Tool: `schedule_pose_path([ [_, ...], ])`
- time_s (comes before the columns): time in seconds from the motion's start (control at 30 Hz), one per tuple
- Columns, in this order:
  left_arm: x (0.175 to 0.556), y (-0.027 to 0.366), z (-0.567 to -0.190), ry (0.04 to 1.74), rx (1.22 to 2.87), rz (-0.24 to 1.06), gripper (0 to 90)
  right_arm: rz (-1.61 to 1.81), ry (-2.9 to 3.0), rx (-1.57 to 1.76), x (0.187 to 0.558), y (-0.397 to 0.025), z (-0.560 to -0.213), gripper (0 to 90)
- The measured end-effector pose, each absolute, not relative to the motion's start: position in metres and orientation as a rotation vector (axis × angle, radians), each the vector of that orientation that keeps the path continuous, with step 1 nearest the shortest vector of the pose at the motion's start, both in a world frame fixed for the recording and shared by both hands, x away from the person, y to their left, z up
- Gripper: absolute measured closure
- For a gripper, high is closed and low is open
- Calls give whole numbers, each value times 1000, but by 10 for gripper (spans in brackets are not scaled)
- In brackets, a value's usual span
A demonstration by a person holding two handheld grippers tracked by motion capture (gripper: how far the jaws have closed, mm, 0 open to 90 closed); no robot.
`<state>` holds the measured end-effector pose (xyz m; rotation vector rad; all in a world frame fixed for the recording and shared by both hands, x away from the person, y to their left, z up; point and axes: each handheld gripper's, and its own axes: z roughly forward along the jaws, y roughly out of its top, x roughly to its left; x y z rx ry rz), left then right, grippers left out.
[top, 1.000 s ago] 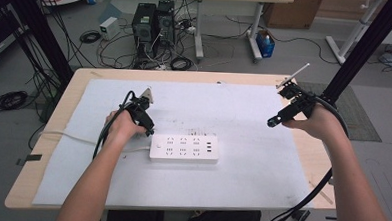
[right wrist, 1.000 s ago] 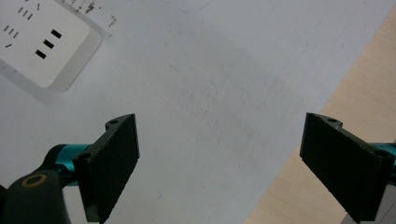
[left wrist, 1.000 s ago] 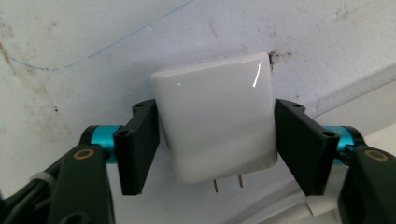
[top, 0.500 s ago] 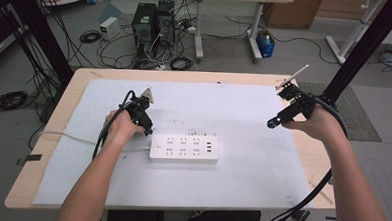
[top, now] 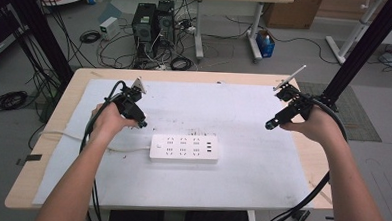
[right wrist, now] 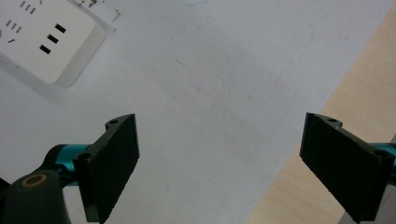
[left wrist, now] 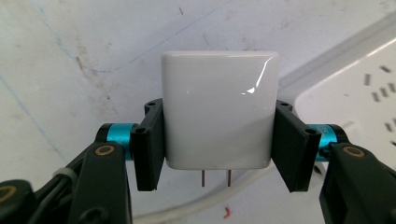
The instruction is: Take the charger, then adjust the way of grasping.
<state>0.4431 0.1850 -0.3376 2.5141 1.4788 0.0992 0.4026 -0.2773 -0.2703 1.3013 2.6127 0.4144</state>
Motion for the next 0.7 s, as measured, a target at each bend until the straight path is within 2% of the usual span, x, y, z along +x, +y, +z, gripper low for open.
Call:
schedule_pose_path([
  [0.17, 433, 187, -315, 1425, 2515, 118, 426, 407, 2613, 1320, 401, -267, -263, 119],
  [0.43, 427, 187, -301, 1368, 2526, 123, 425, 389, 2613, 1388, 405, -262, -256, 119],
  [0.53, 423, 184, -295, 1307, 2517, 115, 425, 405, 2612, 1437, 406, -263, -254, 120],
  [0.6, 420, 181, -290, 1228, 2529, 129, 426, 432, 2612, 1473, 406, -263, -253, 174],
  [0.7, 416, 173, -280, 1049, 2515, 136, 426, 481, 2617, 1504, 405, -262, -252, 174],
])
